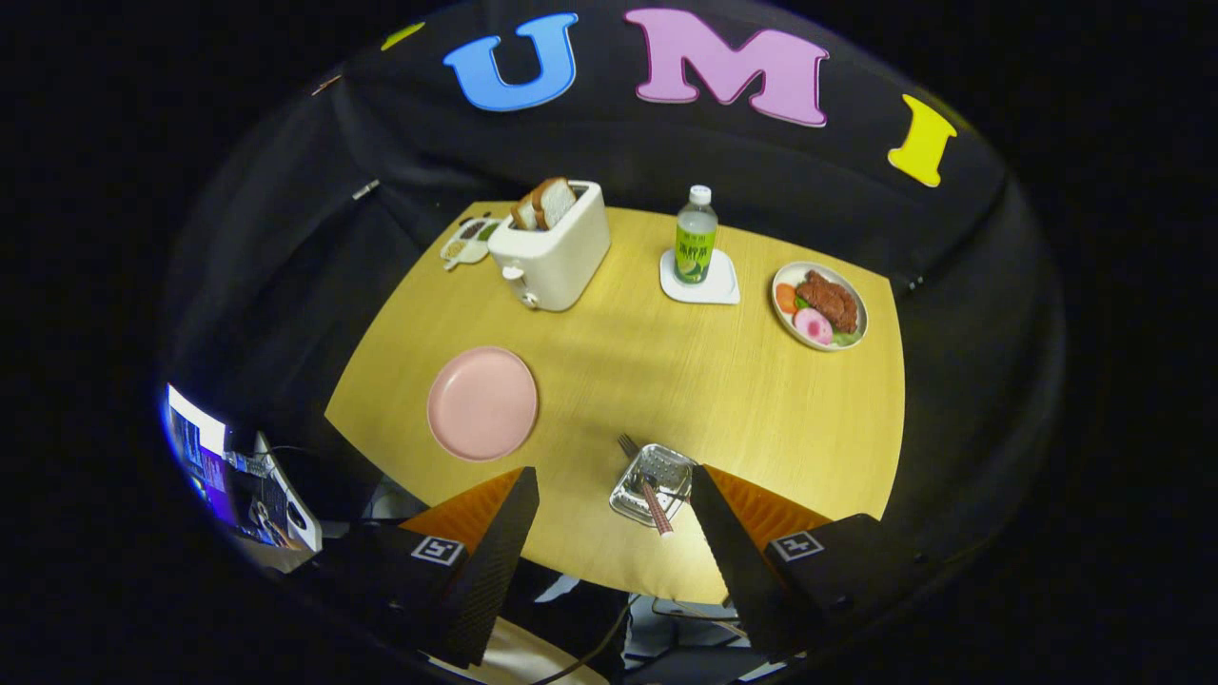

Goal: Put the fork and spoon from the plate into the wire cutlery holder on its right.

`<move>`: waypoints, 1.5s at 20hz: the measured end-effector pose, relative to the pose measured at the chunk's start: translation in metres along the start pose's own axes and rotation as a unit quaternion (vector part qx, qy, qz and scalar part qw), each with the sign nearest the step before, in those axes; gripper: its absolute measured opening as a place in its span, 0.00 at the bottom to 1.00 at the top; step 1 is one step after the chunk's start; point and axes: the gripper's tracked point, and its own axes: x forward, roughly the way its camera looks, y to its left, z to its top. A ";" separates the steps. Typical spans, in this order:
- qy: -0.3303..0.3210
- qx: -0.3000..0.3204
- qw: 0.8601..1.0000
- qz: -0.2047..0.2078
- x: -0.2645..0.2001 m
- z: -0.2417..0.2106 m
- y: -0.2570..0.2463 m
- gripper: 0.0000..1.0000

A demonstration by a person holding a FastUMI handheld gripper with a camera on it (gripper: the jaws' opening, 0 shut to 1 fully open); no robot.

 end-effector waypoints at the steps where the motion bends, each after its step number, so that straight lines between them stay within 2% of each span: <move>1: -0.026 0.002 1.000 -0.002 -0.008 0.008 0.004 1.00; 5: -0.134 -0.008 0.991 -0.019 -0.035 0.030 0.013 1.00; 9: -0.208 -0.001 0.978 -0.028 -0.059 0.047 0.038 1.00; 12: -0.287 0.020 0.958 -0.022 -0.088 0.069 0.057 1.00; 16: -0.388 0.033 0.921 -0.023 -0.130 0.094 0.070 1.00; 18: -0.423 0.037 0.905 -0.024 -0.144 0.097 0.075 0.99; 20: -0.441 0.035 0.896 -0.041 -0.150 0.096 0.067 0.99; 23: -0.455 0.047 0.889 -0.040 -0.148 0.088 0.068 0.99; 30: -0.416 0.038 0.904 -0.091 -0.113 0.054 0.050 0.99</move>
